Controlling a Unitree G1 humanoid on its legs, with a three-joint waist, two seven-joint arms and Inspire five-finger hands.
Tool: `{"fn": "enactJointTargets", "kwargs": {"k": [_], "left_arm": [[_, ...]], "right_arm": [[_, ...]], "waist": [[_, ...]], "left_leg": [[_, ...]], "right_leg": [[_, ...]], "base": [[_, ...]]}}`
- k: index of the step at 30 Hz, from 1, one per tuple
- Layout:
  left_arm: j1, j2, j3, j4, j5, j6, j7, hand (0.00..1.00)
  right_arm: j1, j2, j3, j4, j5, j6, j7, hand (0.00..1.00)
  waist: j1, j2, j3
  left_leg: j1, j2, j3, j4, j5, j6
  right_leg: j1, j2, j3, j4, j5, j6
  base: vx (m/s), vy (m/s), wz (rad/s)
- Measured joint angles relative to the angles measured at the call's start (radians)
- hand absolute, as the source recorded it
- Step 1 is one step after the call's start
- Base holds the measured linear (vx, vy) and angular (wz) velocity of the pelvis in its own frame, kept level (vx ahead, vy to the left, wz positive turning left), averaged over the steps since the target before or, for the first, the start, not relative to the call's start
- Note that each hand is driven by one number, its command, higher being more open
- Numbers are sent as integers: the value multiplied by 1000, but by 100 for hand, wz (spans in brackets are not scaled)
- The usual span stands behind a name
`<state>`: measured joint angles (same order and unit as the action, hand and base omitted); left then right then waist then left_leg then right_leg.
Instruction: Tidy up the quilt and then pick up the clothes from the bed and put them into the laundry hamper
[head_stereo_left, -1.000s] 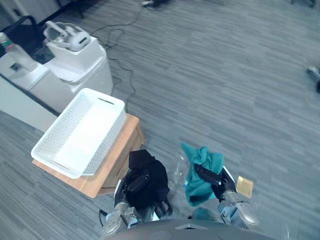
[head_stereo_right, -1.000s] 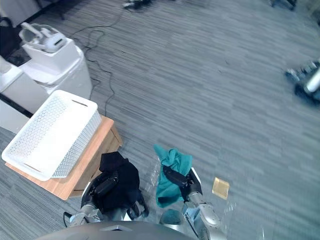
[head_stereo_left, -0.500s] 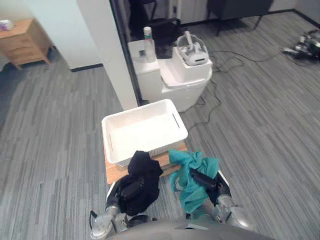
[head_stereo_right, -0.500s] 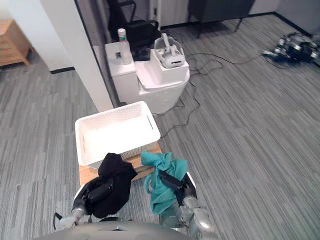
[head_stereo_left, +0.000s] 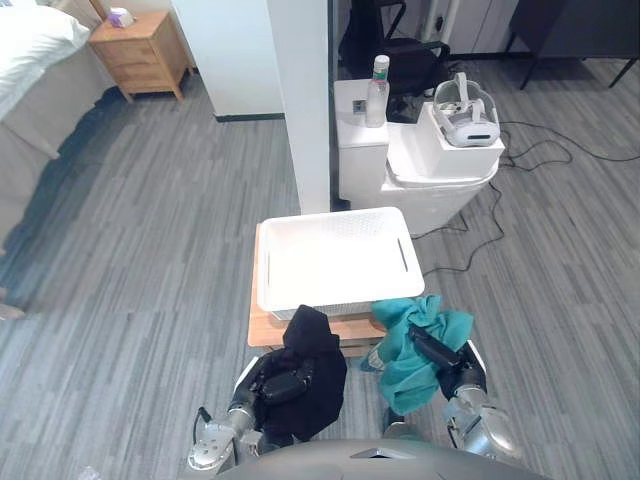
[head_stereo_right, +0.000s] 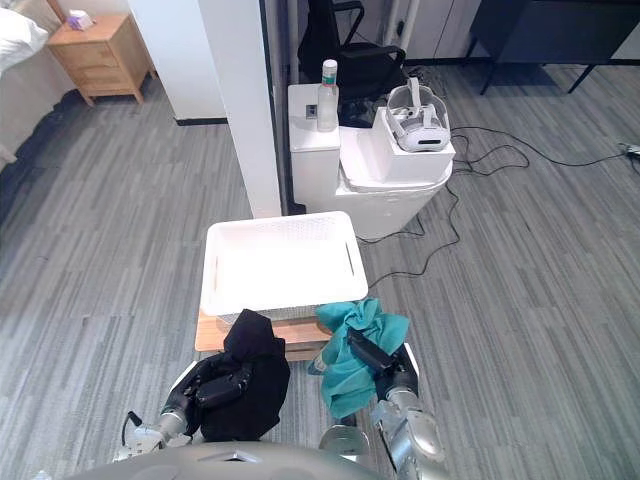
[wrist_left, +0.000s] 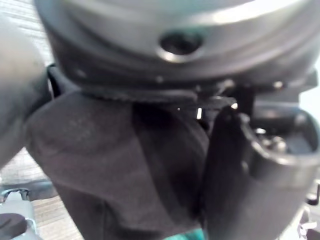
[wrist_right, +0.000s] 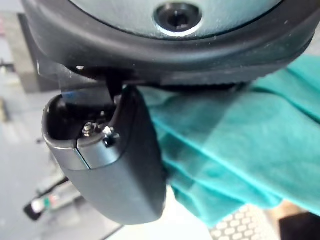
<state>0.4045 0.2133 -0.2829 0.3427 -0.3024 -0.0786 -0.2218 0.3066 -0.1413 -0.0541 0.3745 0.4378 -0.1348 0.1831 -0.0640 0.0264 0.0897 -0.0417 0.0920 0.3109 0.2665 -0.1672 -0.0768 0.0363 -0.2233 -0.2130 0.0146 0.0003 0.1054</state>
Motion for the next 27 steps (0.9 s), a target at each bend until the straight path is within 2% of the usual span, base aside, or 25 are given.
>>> {"fn": "enactJointTargets", "kwargs": {"k": [1,2,3,4,6,7,8,9,12,14,20,23,25,27], "left_arm": [[0,-4,-20,-4,0,1,-14,0],[-3,-6,-22,-2,0,5,-21,0],[-7,4,-23,-3,-2,15,-33,0],[-13,8,-21,-3,-3,19,-35,0],[-37,34,-15,-4,-6,43,-41,0],[-44,40,-15,-2,-6,48,-41,0],[-44,45,-15,2,-6,57,-42,0],[-54,51,-16,5,-6,77,-42,0],[-38,75,-20,16,-6,81,-42,0],[-44,84,-31,34,-6,81,-40,0],[-37,77,-66,43,-6,77,-13,0],[-35,70,-75,42,-9,63,10,0],[-38,65,-74,41,-16,58,34,0],[-39,59,-69,40,-50,58,70,0]], "right_arm": [[-1,-20,-1,3,0,-3,16,0],[-15,-21,1,17,-1,-1,24,0],[-25,-5,7,20,-1,-1,33,0],[-22,3,11,20,-2,-1,37,0],[-10,37,38,20,-3,-2,44,0],[-9,42,44,20,-2,-2,42,0],[-6,43,50,20,-2,-2,40,0],[-5,43,62,21,-1,-2,32,0],[-7,46,89,20,1,-2,30,0],[-11,47,101,20,2,-2,30,0],[-17,45,118,24,3,-3,32,0],[-19,37,112,16,-1,-20,17,0],[-19,32,85,-34,-14,-20,-4,0],[-20,12,33,-182,-41,-20,-16,0]], "waist": [[0,34,-5],[2,37,-5],[-11,20,-8],[-19,14,-12],[-23,-21,-18],[-24,-29,-17],[-25,-34,-18],[-33,-42,-20],[-49,-55,-33],[-50,-58,-36],[-51,-49,-40],[-56,-54,-44],[-57,-54,-45],[-62,-54,-45]], "left_leg": [[0,44,-4,-63,69,-22],[20,38,-8,-80,60,-22],[47,8,-2,-132,78,-6],[52,0,-1,-145,82,-2],[50,-27,1,-172,85,7],[50,-32,0,-179,84,9],[51,-37,-1,-187,80,16],[53,-47,-11,-202,83,21],[52,-48,-23,-200,95,22],[53,-41,-26,-204,96,20],[94,-14,-5,-249,106,4],[106,-12,10,-263,110,-1],[108,-14,17,-275,118,-3],[120,-11,19,-302,134,-7]], "right_leg": [[3,19,4,-2,-2,17],[3,19,18,-2,0,27],[1,-4,27,1,5,33],[0,-12,26,2,4,32],[-24,-34,24,16,-5,30],[-31,-39,24,30,-13,28],[-44,-43,23,52,-24,11],[-75,-45,30,117,-52,-34],[-69,-31,61,106,-54,-38],[-56,-23,61,84,-52,-35],[-40,9,74,64,-43,-30],[-30,13,79,37,-27,-10],[-33,12,82,32,-23,-4],[-33,16,89,31,-22,-1]], "base": [[8,116,-31],[21,155,-24],[19,152,-13],[-11,123,2],[-33,85,-3],[-24,72,-1],[4,77,12],[5,63,14],[74,39,11],[105,-21,6],[67,-32,-11],[0,-3,-14],[-31,1,-10],[-48,-22,-2]]}}
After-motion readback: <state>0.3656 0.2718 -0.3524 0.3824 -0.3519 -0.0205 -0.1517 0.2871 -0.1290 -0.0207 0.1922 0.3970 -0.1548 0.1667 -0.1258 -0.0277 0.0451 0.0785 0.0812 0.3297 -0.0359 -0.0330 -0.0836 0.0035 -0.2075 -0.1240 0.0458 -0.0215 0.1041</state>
